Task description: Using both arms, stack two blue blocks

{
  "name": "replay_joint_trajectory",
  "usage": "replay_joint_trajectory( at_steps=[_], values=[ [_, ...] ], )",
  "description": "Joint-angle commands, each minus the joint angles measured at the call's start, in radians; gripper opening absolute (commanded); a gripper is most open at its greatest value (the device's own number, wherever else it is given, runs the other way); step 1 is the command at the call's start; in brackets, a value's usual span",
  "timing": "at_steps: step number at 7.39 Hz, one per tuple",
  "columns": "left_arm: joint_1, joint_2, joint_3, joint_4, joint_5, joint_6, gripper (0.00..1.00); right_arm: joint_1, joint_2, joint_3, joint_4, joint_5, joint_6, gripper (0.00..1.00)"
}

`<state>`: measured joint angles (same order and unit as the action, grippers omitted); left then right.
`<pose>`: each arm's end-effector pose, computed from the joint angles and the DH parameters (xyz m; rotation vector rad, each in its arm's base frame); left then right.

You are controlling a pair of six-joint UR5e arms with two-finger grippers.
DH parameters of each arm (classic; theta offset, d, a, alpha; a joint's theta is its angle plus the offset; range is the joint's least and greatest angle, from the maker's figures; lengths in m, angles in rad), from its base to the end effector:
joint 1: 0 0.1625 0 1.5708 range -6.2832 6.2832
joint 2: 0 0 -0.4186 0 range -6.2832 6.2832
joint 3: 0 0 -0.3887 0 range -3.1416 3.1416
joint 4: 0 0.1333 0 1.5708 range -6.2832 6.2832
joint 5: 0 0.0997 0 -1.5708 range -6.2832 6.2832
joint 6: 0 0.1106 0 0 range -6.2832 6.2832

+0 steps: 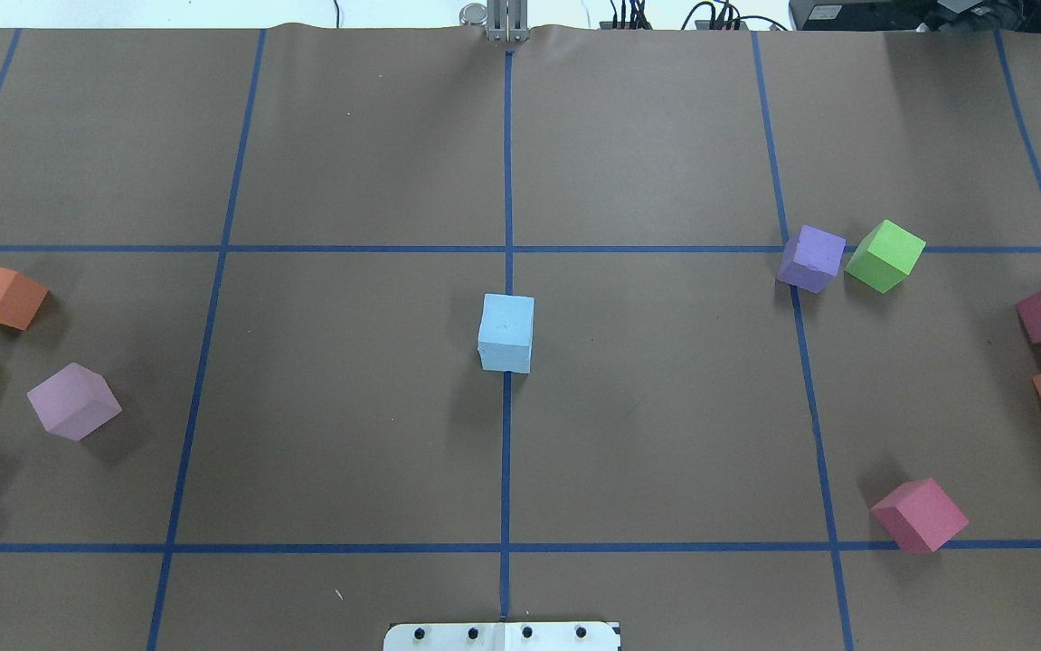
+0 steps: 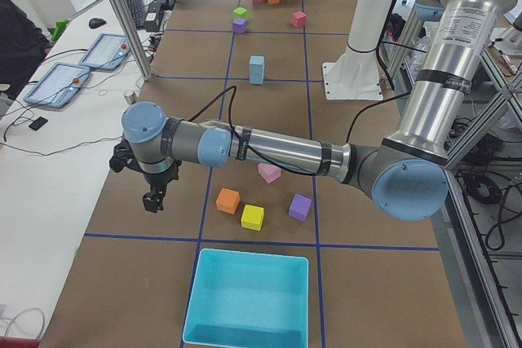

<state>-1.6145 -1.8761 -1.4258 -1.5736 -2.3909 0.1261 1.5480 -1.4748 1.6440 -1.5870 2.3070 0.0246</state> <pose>-0.0795 -0.6173 0.5580 0.2228 0.8028 0.1445 0.0468 -0.5355 0.5795 0.1286 -0.7380 -0.0546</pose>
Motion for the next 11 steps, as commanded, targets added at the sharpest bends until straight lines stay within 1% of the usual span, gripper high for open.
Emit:
replay_joint_trajectory(
  at_steps=[1,2,8,10,11],
  values=[
    [-0.011,0.0,0.015,0.0,-0.001,0.003,0.98,0.09,0.007,-0.067,-0.045,0.017,-0.018,1.0],
    [-0.013,0.002,0.015,0.0,-0.001,0.003,0.98,0.099,0.005,-0.085,-0.044,0.025,-0.023,1.0],
    [-0.042,0.02,0.025,0.004,-0.002,0.003,0.98,0.098,-0.005,-0.098,-0.039,0.02,-0.028,1.0],
    [-0.042,0.019,0.071,0.0,-0.002,0.01,0.98,0.098,-0.006,-0.096,-0.039,0.022,-0.028,1.0],
    [-0.042,0.018,0.071,0.0,-0.002,0.01,0.98,0.099,-0.006,-0.096,-0.039,0.022,-0.028,1.0]
  ],
)
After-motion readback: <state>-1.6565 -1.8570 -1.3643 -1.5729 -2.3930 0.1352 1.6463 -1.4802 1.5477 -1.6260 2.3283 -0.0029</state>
